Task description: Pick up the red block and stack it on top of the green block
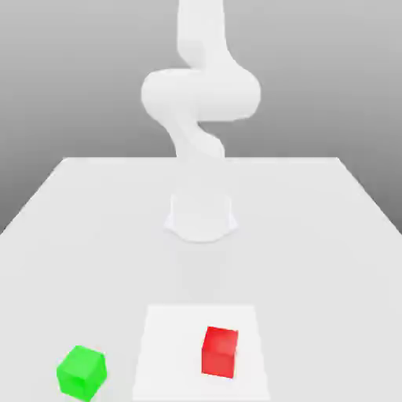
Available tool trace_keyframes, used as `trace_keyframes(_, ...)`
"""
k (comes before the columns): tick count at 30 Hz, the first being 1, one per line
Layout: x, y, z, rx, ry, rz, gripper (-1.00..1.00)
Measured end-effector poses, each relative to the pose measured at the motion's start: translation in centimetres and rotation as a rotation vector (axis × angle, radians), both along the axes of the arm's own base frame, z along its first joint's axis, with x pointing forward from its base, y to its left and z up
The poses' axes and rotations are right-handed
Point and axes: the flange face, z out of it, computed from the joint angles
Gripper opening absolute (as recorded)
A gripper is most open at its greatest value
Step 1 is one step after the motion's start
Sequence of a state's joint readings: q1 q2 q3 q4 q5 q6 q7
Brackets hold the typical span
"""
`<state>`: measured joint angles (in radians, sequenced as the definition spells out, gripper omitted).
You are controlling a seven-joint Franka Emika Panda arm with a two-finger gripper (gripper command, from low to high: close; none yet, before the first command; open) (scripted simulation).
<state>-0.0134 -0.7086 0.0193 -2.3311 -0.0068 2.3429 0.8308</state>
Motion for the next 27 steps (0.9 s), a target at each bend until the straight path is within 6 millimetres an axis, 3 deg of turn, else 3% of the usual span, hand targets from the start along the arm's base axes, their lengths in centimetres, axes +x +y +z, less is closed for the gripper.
trace_keyframes(5,5.5,0.7,-9.9,0.007,0.162,-0.042,0.00)
trace_keyframes(11,8.8,1.2,-22.3,0.022,0.350,-0.086,0.00)
trace_keyframes(16,8.8,1.6,-32.7,0.041,0.506,-0.121,0.00)
trace_keyframes(21,6.6,2.3,-42.5,0.066,0.663,-0.151,0.00)
trace_keyframes(27,5.5,2.5,-50.5,0.077,0.716,-0.164,0.00)
